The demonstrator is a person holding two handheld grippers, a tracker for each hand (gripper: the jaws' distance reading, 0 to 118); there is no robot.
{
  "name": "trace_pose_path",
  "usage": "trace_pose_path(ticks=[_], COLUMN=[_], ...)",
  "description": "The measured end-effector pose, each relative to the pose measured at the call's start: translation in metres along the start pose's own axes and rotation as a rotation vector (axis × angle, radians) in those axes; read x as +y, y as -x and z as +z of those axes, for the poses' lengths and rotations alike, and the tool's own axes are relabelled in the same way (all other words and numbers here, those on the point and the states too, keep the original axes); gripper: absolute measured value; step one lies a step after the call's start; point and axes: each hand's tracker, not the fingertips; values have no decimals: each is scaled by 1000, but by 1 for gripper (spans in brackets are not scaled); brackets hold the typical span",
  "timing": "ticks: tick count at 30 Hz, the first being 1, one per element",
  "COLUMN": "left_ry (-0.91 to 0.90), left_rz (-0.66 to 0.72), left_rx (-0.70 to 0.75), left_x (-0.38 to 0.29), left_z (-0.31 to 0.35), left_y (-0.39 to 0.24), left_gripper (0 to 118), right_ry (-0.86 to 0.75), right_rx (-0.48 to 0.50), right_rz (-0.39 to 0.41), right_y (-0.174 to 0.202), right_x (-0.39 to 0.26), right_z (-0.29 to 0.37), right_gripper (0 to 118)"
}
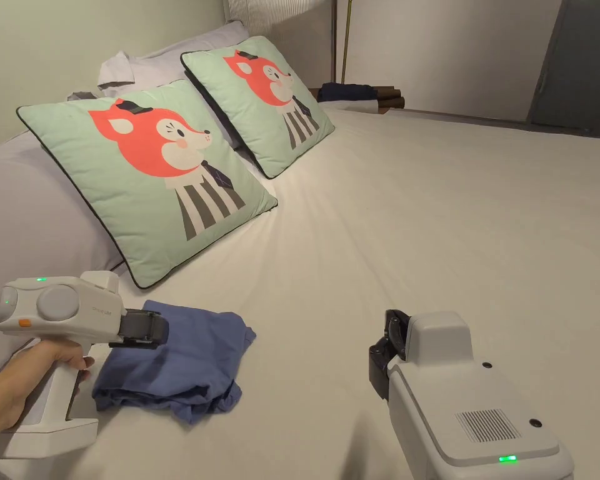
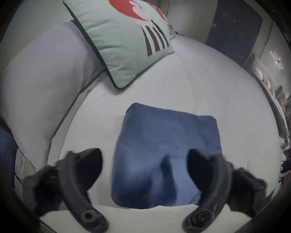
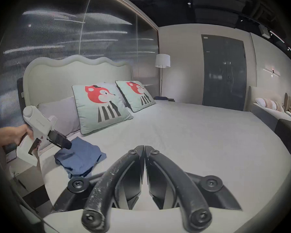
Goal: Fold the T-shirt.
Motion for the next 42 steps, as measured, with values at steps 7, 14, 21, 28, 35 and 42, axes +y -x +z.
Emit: trace_pose_path(ticks=[7,14,21,28,35,42], left_ry=[-276,-684,-923,-996,-1017,-1002], left_rz=[2,-112,-185,-228,-213,-226], left_rx=[-12,17,-43,-133,-205,-237], left_x=[-2,-42,-92,-131,-162,-169], left_z=[78,184,233,233,227,225], left_y=[-56,-165,-272,-354,-402,-415], left_gripper=[107,101,99,81,0,0], right_ry=[-75,-203,-286,-310,-308,-300], right_rx=[-57,-161,-283,-389,-466,-514], right_rz=[-20,-21,16,40,42,32], right_y=[-31,-80,-131,-172,-202,-217], right_x=[15,37,44,36,22,11], right_z=[45,117,183,230,264,280], right_gripper=[0,1,1,1,1,1])
